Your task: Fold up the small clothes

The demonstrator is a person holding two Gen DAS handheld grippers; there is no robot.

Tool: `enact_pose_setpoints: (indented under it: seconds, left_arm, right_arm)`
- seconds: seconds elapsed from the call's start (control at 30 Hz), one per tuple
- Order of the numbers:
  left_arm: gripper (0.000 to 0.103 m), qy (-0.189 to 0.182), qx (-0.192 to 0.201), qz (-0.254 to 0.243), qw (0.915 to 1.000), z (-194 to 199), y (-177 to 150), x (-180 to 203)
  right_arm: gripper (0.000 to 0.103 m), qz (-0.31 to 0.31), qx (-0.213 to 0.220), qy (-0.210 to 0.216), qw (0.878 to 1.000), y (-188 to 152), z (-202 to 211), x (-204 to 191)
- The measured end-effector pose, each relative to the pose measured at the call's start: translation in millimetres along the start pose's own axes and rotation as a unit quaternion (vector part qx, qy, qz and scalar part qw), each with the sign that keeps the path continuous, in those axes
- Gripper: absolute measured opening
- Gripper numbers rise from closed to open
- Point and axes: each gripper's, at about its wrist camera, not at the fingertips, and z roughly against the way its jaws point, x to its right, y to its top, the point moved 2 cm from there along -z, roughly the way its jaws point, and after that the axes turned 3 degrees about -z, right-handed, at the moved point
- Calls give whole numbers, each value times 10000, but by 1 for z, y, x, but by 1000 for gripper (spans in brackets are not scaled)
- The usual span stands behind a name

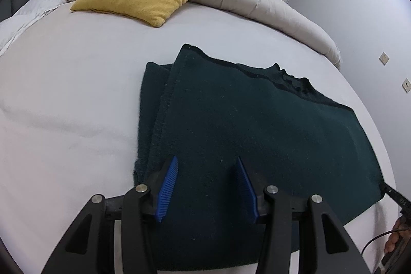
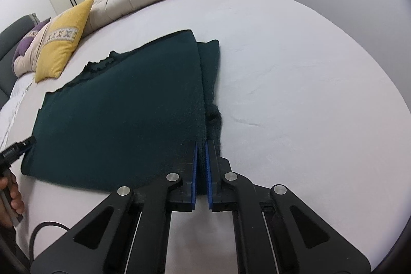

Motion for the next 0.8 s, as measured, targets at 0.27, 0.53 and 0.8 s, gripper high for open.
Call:
enact_pose_setpoints:
  seconds: [0.27, 0.53, 0.8]
  left_arm:
    - [50, -45, -80, -87, 9999, -4, -1, -2]
    - [53, -86, 274, -66, 9996, 17, 14, 6]
    - [53, 64, 39, -177, 9998, -28, 42, 20]
  right_arm:
    - [4, -464, -225, 218, 9984, -20, -11, 27]
    - [34, -355, -137, -457, 9982, 1, 11, 16]
    - [41, 155, -69, 1638, 9863, 52, -23, -81]
